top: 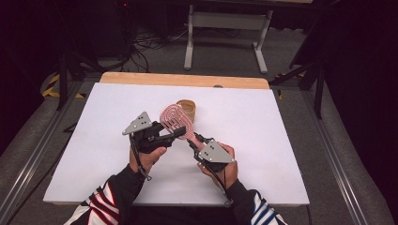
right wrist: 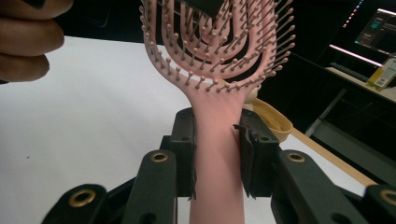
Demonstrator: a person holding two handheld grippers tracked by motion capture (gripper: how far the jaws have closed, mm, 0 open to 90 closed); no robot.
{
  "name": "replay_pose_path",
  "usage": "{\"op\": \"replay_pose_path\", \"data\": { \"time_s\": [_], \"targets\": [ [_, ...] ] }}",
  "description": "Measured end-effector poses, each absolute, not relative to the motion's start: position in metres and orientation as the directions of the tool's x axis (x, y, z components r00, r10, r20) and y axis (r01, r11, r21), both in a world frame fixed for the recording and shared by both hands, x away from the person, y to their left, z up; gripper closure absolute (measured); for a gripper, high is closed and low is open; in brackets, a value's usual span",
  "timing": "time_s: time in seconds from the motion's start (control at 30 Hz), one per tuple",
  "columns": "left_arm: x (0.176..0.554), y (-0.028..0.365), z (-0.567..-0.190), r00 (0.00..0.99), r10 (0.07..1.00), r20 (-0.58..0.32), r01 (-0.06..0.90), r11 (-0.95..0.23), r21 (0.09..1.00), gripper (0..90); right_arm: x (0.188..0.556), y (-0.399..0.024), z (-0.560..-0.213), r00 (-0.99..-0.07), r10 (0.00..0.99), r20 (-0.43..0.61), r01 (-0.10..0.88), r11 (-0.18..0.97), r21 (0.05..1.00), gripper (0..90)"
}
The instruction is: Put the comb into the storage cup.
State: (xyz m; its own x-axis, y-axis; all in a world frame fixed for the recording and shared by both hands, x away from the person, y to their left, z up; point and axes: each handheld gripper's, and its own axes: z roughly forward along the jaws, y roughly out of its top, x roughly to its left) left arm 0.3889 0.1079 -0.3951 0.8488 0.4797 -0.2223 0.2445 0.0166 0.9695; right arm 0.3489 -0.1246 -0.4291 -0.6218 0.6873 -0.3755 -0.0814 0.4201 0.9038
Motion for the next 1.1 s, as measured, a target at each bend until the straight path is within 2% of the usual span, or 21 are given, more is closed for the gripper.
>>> {"op": "replay_pose_path", "data": {
  "time_s": [0.27, 0.53, 0.73, 0.93, 1.1],
  "targets": [
    [0.383, 0.105, -0.390, 0.875, 0.442, -0.195, 0.209, 0.017, 0.978, 61.6, 0.349, -0.125, -0.428, -0.622, 0.687, -0.376, -0.083, 0.419, 0.904, 69.7],
    [0.375, 0.109, -0.384, 0.891, 0.428, -0.149, 0.163, 0.005, 0.987, 63.0, 0.346, -0.124, -0.427, -0.655, 0.660, -0.367, -0.100, 0.405, 0.909, 69.0],
    [0.374, 0.114, -0.381, 0.886, 0.445, -0.128, 0.146, -0.006, 0.989, 63.2, 0.344, -0.126, -0.424, -0.679, 0.636, -0.367, -0.120, 0.396, 0.910, 63.1],
    [0.375, 0.124, -0.379, 0.862, 0.494, -0.108, 0.130, -0.010, 0.991, 63.6, 0.344, -0.136, -0.418, -0.671, 0.646, -0.364, -0.123, 0.387, 0.914, 44.3],
    [0.375, 0.129, -0.379, 0.847, 0.524, -0.083, 0.115, -0.028, 0.993, 63.7, 0.345, -0.153, -0.410, -0.638, 0.683, -0.356, -0.116, 0.372, 0.921, 37.7]
  ]
}}
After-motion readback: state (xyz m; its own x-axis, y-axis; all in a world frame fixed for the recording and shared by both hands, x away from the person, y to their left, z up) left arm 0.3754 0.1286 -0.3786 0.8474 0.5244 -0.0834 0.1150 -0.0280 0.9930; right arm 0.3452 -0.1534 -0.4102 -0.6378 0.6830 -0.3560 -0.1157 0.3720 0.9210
